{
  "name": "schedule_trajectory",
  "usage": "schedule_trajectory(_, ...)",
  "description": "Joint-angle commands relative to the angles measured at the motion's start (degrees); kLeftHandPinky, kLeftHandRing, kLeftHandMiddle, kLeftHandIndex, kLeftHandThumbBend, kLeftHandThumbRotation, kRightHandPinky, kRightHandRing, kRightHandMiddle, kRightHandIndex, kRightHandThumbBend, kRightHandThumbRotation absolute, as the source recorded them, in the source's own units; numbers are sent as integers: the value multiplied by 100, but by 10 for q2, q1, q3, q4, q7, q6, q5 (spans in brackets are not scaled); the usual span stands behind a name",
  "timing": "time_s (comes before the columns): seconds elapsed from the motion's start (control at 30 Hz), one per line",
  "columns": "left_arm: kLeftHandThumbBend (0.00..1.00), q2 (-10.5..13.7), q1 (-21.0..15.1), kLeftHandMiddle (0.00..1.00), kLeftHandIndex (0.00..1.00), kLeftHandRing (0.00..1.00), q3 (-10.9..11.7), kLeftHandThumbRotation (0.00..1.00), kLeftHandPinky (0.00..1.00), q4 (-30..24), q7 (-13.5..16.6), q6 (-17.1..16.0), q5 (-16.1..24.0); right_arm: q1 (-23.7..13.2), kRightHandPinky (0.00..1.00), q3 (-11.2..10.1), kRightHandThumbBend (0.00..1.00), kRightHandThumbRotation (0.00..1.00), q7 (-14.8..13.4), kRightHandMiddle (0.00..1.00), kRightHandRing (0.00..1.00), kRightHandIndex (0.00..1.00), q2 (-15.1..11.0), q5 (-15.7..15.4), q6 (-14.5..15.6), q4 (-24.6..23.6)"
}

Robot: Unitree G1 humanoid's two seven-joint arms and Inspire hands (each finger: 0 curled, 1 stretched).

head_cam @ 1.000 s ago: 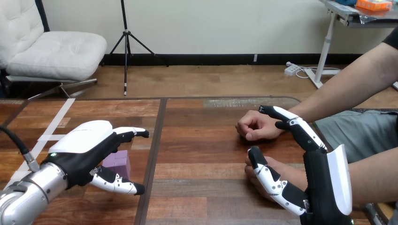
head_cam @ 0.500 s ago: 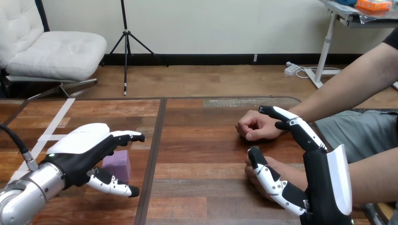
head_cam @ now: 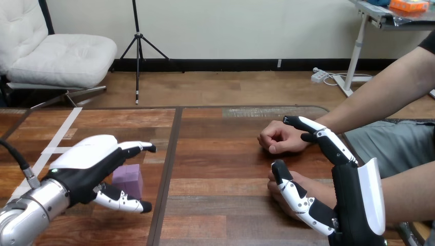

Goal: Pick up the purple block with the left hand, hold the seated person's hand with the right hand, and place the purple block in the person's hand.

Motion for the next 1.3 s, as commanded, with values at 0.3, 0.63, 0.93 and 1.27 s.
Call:
schedule_trajectory(0.3, 72, 9, -31, 94, 90, 91, 6, 32, 81, 2, 65, -21, 5, -21, 71, -9, 41, 42, 3, 77, 78, 74, -7, 9, -4, -16)
schedule_trajectory(0.63, 69, 7, -27, 95, 91, 91, 11, 32, 83, 14, 113, -59, -2, -23, 71, -10, 41, 43, 1, 77, 78, 74, -8, 7, -7, -14)
schedule_trajectory(0.93, 66, 3, -24, 94, 91, 90, 18, 37, 83, 34, 169, -106, -4, -27, 70, -10, 41, 43, 1, 77, 78, 74, -10, 5, -7, -10)
schedule_trajectory(1.27, 65, 6, -29, 95, 92, 93, 13, 39, 86, 52, 217, -122, 11, -29, 70, -10, 41, 42, 1, 77, 78, 75, -12, 2, -7, -9)
